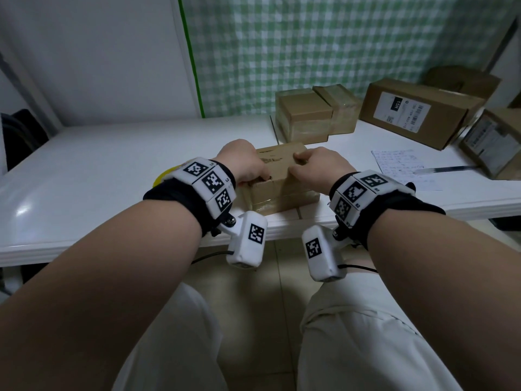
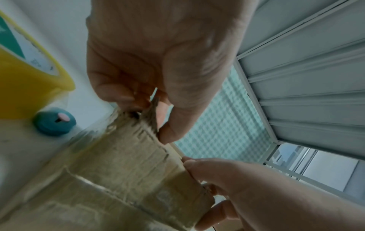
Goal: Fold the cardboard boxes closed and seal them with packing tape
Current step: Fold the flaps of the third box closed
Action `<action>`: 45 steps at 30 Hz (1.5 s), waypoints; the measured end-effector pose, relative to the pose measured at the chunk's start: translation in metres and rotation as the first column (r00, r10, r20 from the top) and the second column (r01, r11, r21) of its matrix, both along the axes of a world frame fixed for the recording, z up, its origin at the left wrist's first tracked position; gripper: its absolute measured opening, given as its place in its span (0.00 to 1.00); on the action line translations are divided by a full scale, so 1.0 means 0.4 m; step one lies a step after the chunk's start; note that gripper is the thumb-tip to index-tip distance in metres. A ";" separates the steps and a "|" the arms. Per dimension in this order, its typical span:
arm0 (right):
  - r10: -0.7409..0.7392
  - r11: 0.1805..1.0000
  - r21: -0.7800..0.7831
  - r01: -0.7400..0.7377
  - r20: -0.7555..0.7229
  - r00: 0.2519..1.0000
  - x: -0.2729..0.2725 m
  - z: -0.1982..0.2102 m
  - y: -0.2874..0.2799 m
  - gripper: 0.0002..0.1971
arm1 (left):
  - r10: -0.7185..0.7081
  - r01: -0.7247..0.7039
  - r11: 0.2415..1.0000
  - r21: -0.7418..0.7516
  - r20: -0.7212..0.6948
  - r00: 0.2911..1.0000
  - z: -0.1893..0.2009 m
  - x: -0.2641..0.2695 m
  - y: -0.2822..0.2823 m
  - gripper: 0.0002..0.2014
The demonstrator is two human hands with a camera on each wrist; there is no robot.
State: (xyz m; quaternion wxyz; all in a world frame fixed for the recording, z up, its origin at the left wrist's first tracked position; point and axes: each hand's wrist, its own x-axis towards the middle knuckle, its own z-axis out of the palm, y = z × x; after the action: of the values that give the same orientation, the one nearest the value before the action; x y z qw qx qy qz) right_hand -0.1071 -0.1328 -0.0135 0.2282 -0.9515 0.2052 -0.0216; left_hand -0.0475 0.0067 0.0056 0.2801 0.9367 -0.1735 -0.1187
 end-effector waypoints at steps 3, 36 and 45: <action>0.008 1.000 -0.009 -0.008 -0.003 1.000 -0.001 0.000 -0.001 0.21 | 0.010 -0.010 0.999 0.033 -0.013 1.000 0.003 0.002 -0.006 0.11; 0.001 1.000 0.031 -0.003 0.071 0.997 0.015 -0.048 -0.029 0.25 | 0.014 -0.100 0.905 -0.415 -0.207 0.978 -0.012 0.031 0.079 0.14; -0.007 0.999 0.043 0.003 0.077 0.997 0.022 -0.056 -0.034 0.25 | -0.056 0.093 0.955 -0.280 0.140 0.989 -0.029 0.015 0.067 0.20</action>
State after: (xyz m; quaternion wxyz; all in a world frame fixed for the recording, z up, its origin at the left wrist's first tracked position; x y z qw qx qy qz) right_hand -0.0984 -0.1466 -0.0358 0.2565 -0.9443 0.1990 -0.0546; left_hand -0.0416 0.0337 -0.0062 0.3957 0.8850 -0.2419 -0.0414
